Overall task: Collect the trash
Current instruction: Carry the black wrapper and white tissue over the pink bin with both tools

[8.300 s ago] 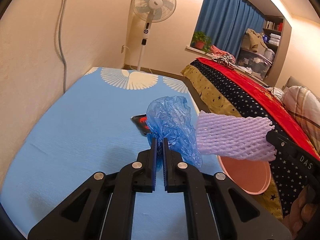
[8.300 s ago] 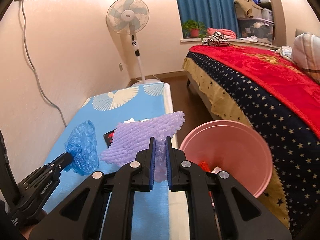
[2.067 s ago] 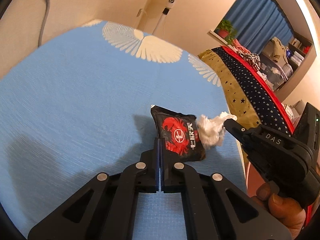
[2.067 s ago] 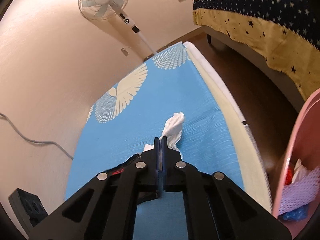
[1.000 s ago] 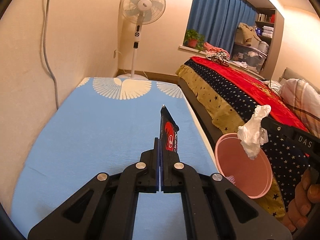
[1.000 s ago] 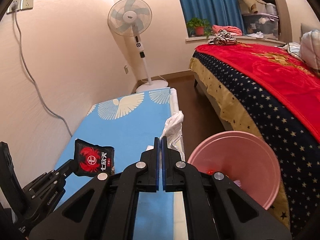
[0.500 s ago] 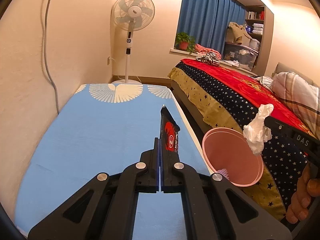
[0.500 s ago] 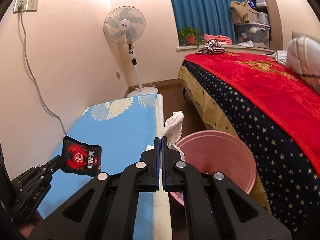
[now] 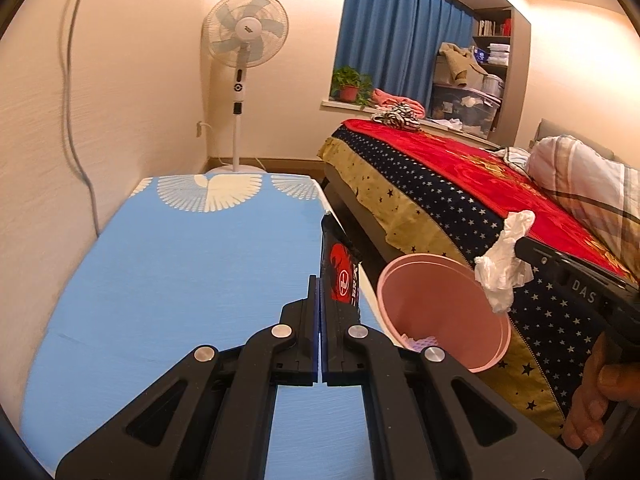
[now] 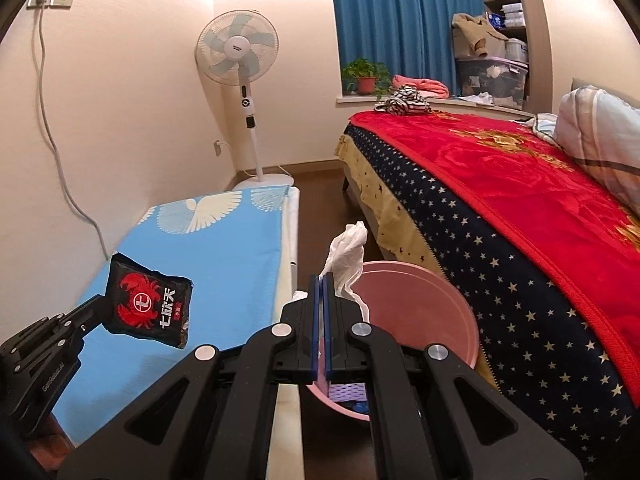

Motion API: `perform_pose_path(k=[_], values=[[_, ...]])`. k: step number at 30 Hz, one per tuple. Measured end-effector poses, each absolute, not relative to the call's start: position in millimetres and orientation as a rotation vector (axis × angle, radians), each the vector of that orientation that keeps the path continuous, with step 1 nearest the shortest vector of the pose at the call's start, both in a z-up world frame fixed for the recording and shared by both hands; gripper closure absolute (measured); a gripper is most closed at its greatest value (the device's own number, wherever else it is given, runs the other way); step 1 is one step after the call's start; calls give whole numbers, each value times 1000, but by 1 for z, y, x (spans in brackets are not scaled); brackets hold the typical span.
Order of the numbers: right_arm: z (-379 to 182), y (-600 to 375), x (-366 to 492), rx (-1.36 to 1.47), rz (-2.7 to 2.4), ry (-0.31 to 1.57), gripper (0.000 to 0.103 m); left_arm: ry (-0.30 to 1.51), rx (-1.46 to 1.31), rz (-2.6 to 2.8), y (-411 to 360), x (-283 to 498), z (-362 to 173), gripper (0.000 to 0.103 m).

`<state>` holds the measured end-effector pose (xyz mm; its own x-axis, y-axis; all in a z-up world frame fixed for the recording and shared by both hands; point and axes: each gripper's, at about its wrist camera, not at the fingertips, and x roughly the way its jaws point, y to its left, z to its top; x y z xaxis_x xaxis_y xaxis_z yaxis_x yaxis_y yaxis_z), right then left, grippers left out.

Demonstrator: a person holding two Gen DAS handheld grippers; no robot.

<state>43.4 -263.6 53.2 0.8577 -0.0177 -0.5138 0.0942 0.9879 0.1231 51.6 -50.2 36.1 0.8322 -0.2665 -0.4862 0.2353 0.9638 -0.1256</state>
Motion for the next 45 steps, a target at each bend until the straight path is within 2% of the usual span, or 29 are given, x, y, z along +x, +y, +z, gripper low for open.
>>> perform_pose_path(k=[29,45], values=[[16,-312,73,140,-246,577,101,561,-36,-385,-133,95,4,103],[-1,-323,85,166,-282,610,101,595,-48,-423,-154,113,-13,103]])
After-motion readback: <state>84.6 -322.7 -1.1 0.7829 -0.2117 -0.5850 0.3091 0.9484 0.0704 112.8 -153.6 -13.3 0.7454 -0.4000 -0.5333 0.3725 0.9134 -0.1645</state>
